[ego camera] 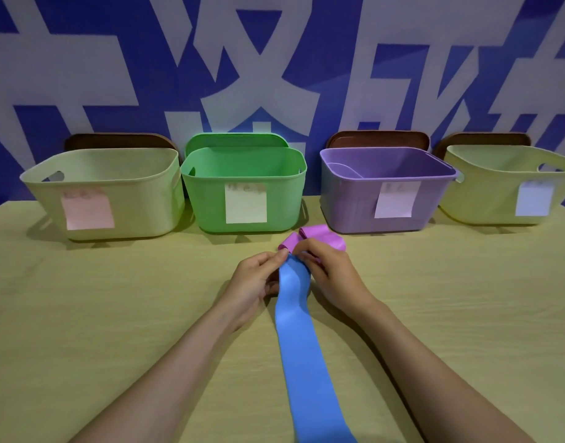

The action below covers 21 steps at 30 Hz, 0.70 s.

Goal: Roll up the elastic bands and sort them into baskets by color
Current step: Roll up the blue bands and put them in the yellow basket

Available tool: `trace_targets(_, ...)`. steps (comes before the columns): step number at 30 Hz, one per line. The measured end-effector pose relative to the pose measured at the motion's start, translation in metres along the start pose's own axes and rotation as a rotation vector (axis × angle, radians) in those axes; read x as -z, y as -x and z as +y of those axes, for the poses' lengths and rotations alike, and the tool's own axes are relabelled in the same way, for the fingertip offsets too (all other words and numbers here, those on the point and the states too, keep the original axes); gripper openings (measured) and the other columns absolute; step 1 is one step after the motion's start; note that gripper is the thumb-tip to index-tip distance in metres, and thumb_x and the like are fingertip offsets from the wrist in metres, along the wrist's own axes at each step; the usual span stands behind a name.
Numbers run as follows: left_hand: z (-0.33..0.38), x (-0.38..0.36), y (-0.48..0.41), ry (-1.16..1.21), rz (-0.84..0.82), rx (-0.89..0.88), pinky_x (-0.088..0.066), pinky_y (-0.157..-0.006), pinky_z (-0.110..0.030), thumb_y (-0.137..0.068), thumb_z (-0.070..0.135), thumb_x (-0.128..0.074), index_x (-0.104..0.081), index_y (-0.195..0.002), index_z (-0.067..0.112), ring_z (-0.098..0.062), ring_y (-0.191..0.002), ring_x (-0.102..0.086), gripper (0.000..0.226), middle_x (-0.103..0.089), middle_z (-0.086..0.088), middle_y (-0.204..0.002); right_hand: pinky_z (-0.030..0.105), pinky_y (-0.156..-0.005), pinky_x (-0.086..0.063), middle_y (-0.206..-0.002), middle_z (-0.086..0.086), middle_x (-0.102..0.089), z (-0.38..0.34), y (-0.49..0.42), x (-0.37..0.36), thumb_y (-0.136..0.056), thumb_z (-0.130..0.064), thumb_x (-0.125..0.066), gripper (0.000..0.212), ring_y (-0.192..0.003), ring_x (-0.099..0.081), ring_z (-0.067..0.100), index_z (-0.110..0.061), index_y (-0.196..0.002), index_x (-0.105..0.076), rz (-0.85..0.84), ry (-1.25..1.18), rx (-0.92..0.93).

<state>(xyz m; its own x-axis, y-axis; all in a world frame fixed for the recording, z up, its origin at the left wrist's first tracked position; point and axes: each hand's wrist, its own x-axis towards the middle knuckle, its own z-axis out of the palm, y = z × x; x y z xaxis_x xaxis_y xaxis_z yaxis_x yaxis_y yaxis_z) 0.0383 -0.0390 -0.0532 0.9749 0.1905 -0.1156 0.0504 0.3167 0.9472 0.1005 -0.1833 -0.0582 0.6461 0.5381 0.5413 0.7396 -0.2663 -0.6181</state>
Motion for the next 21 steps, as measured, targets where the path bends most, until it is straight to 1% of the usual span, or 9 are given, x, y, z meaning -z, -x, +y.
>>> trace_targets(2,-0.0004,0.0004,0.0005,-0.001,-0.001,-0.010,-0.053,-0.062,-0.023,-0.092,0.020,-0.058,-0.066,-0.090,0.006,-0.014,-0.070,-0.065,0.017,-0.069,-0.009,-0.082,0.016,-0.078,-0.048,-0.090,-0.004,-0.063,0.0007,-0.0003,-0.0004,-0.093,-0.005,-0.050,0.013,-0.085,-0.058,0.005,-0.008,-0.097,-0.062,-0.009,-0.013,0.012)
trace_targets(4,-0.0013,0.0025,0.0005,-0.040,0.003,-0.030,-0.053,-0.064,-0.024,-0.092,0.017,-0.058,-0.065,-0.089,0.004,-0.015,-0.072,-0.065,0.015,-0.068,-0.009,-0.082,0.013,-0.077,-0.046,-0.087,-0.009,-0.063,0.0003,-0.0006,-0.0017,-0.093,-0.005,-0.051,0.012,-0.084,-0.059,0.001,-0.010,-0.097,-0.062,-0.010,-0.034,-0.015)
trace_targets(6,-0.0023,0.0042,0.0002,-0.103,0.014,-0.075,-0.052,-0.064,-0.023,-0.091,0.015,-0.058,-0.065,-0.089,0.004,-0.013,-0.071,-0.064,0.013,-0.068,-0.007,-0.080,0.013,-0.078,-0.046,-0.088,-0.015,-0.063,-0.0002,-0.0011,-0.0021,-0.093,-0.009,-0.056,0.009,-0.085,-0.059,-0.003,-0.016,-0.095,-0.061,-0.016,-0.107,-0.096)
trace_targets(8,-0.0031,0.0044,0.0005,-0.150,0.026,-0.136,-0.051,-0.060,-0.018,-0.091,0.011,-0.059,-0.066,-0.086,0.005,-0.009,-0.068,-0.063,0.010,-0.069,-0.001,-0.074,0.020,-0.081,-0.050,-0.090,-0.012,-0.065,-0.0007,-0.0022,-0.0008,-0.091,-0.017,-0.062,0.007,-0.088,-0.062,0.002,-0.023,-0.094,-0.060,-0.055,-0.233,-0.212)
trace_targets(11,-0.0039,0.0050,0.0008,-0.234,0.028,-0.212,-0.048,-0.062,-0.017,-0.090,0.010,-0.060,-0.067,-0.087,0.008,-0.006,-0.071,-0.061,0.008,-0.068,0.001,-0.075,0.026,-0.073,-0.050,-0.085,-0.007,-0.068,0.0008,-0.0034,0.0018,-0.090,-0.023,-0.063,0.004,-0.081,-0.062,0.006,-0.022,-0.093,-0.066,-0.090,-0.284,-0.293)
trace_targets(14,-0.0057,0.0072,0.0000,-0.309,0.021,-0.242,-0.045,-0.069,-0.025,-0.089,0.011,-0.062,-0.068,-0.086,0.012,-0.012,-0.077,-0.059,0.007,-0.066,-0.001,-0.079,0.028,-0.072,-0.049,-0.085,0.001,-0.070,0.0008,-0.0033,0.0016,-0.090,-0.021,-0.064,0.007,-0.078,-0.062,0.008,-0.017,-0.091,-0.070,-0.057,-0.402,-0.354)
trace_targets(17,-0.0064,0.0082,-0.0004,-0.286,0.032,-0.209,-0.048,-0.072,-0.027,-0.090,0.010,-0.061,-0.068,-0.088,0.013,-0.014,-0.080,-0.061,0.008,-0.068,-0.003,-0.082,0.032,-0.073,-0.049,-0.086,0.010,-0.070,-0.0006,-0.0034,0.0004,-0.087,-0.014,-0.067,0.008,-0.080,-0.062,0.014,-0.020,-0.086,-0.071,-0.050,-0.511,-0.392)
trace_targets(19,-0.0062,0.0076,0.0001,-0.230,0.021,-0.163,-0.051,-0.071,-0.025,-0.091,0.010,-0.060,-0.067,-0.090,0.011,-0.014,-0.081,-0.064,0.008,-0.069,-0.005,-0.084,0.031,-0.074,-0.050,-0.085,0.010,-0.070,-0.0022,-0.0040,0.0003,-0.086,-0.009,-0.068,0.011,-0.081,-0.063,0.016,-0.020,-0.083,-0.072,-0.041,-0.560,-0.407)
trace_targets(21,-0.0063,0.0074,-0.0003,-0.181,0.005,-0.132,-0.052,-0.071,-0.024,-0.091,0.010,-0.059,-0.067,-0.093,0.008,-0.015,-0.082,-0.065,0.009,-0.070,-0.007,-0.087,0.027,-0.073,-0.051,-0.082,0.006,-0.070,-0.0052,-0.0039,0.0015,-0.085,-0.005,-0.068,0.012,-0.079,-0.064,0.014,-0.016,-0.083,-0.072,-0.026,-0.626,-0.423)
